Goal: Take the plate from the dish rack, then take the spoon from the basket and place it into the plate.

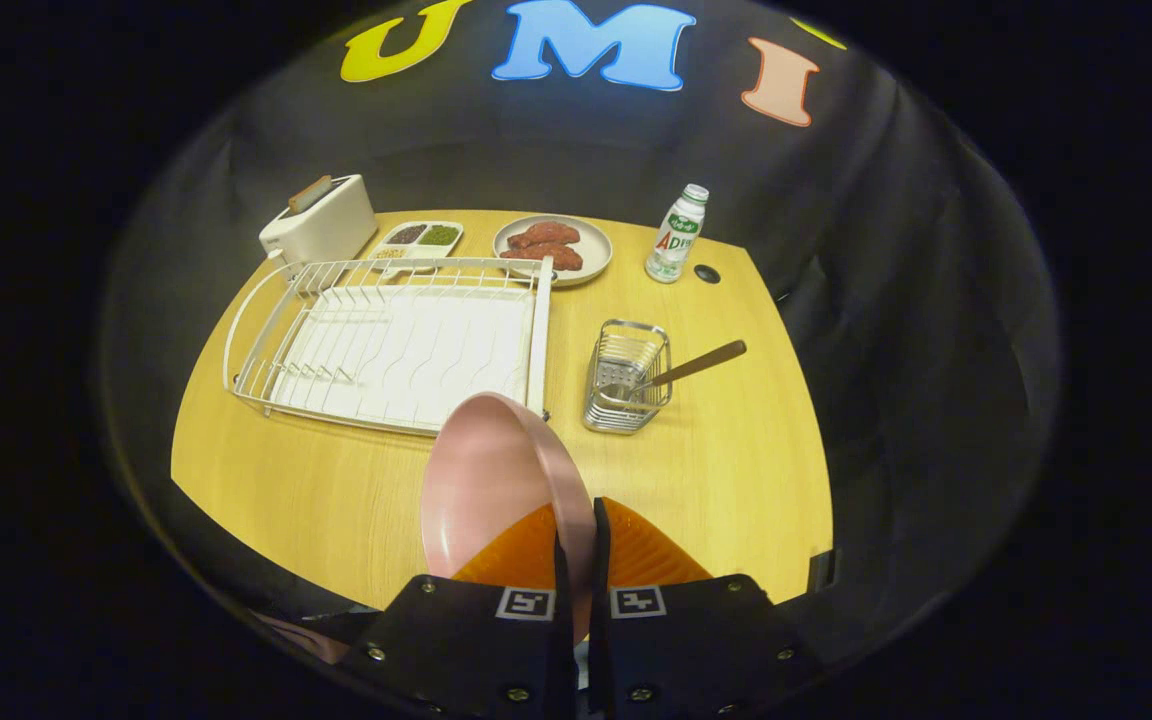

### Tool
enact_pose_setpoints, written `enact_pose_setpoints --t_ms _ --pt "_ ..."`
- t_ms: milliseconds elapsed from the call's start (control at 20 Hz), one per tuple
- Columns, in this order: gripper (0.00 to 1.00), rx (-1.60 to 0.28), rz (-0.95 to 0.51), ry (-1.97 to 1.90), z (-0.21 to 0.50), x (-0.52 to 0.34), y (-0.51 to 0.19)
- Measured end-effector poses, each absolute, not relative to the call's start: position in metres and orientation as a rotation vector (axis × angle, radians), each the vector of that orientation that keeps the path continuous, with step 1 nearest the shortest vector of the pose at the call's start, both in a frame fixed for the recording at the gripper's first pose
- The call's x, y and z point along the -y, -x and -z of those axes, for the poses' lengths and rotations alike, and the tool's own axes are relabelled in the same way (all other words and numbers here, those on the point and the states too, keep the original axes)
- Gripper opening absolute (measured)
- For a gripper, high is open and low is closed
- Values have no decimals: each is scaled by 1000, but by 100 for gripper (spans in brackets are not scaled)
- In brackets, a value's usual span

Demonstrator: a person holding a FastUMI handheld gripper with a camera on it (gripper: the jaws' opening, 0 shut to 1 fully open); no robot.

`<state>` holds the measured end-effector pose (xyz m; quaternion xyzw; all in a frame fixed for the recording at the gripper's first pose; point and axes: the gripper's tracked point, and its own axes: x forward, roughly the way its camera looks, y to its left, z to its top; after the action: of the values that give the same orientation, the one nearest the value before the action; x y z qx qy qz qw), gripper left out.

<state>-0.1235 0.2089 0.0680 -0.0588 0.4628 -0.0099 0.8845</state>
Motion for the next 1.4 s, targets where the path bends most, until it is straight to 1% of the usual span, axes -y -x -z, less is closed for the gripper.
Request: enact_pose_setpoints --t_ms 150,300,550,950,1000,1050,1100,1200,1250,1300,1350,1400 --pt "6 -988 -63 57 -38 -223 123" --pt "6 -1035 -110 14 -6 -230 126" --pt "6 -1088 -235 -147 30 -250 129" --pt "6 -1083 -325 -337 61 -255 118" --pt "9 -1080 -327 -343 62 -253 120" --pt "9 -1076 -322 -341 65 -250 119" --pt "14 -1079 -309 -307 70 -244 120" --pt "14 -1045 -298 -266 67 -232 116" --pt "12 -1003 -307 -269 58 -231 112" --pt "27 -955 -306 -244 47 -225 110" --pt "30 -899 -301 -202 35 -217 106" --pt "30 -843 -296 -154 23 -209 104"
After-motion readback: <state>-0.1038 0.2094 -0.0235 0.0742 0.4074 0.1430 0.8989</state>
